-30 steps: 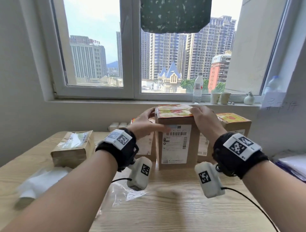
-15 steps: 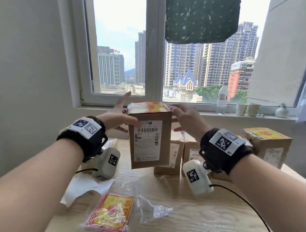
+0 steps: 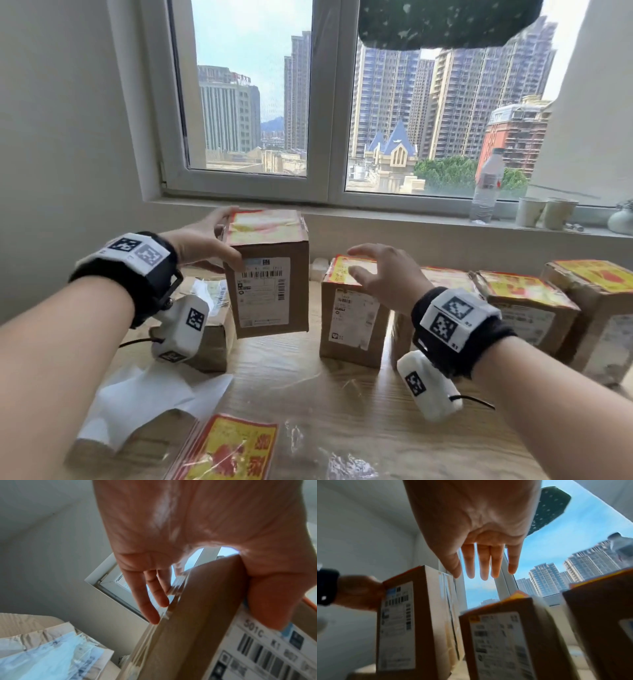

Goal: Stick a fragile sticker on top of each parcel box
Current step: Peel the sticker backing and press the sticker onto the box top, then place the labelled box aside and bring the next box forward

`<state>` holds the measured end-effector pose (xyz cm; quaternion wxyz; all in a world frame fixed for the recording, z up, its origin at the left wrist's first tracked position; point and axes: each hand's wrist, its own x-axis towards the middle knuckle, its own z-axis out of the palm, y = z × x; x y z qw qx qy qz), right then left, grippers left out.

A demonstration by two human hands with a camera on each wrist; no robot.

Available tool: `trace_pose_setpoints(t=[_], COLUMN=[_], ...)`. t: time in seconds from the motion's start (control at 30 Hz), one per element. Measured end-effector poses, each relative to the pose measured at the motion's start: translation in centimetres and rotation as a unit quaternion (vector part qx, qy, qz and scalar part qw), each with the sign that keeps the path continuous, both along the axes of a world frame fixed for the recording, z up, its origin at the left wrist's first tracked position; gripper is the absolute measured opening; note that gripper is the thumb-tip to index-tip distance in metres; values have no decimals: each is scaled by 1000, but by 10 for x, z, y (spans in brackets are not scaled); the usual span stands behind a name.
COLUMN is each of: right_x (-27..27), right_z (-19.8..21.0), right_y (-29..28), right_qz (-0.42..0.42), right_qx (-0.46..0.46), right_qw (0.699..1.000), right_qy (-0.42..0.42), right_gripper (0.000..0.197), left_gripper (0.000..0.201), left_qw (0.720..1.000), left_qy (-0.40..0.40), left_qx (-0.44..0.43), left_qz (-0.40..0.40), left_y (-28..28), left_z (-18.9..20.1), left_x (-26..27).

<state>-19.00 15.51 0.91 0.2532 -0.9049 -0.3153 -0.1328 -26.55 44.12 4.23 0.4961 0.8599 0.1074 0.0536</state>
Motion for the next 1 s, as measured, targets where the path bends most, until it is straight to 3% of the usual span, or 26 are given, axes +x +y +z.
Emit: trace_pose_setpoints(t=[0.1,0.2,0.4,0.63,0.9,1.0], right_x=[14,23,24,23,17,12], right_z=[-17,-28,-32,-37,-36,-33], right_y=[6,5,-10,-16,-10,-8], right_qz=[-6,-13,-17,-12,-15,-16], right_qx=[-109,-135,-78,-45,-43,-23], right_qw=[994,991,997,999,999,999], right_qy=[2,-1,13,20,21,17], right_gripper=[50,48,50,48,43,41], left_gripper=[122,118,111,122,129,120], left_qw=[999,999,999,995,997,998], left_qy=[16,38,37,44,70,68], left_qx=[21,14,-30,-69,-22,-4], left_qz=[17,20,-12,-48,-8,12], left_y=[2,1,-6,-22,-23,-24], left_z=[-19,-39,-66,-72,-73,-75], left_x=[18,37,66,74,64,59])
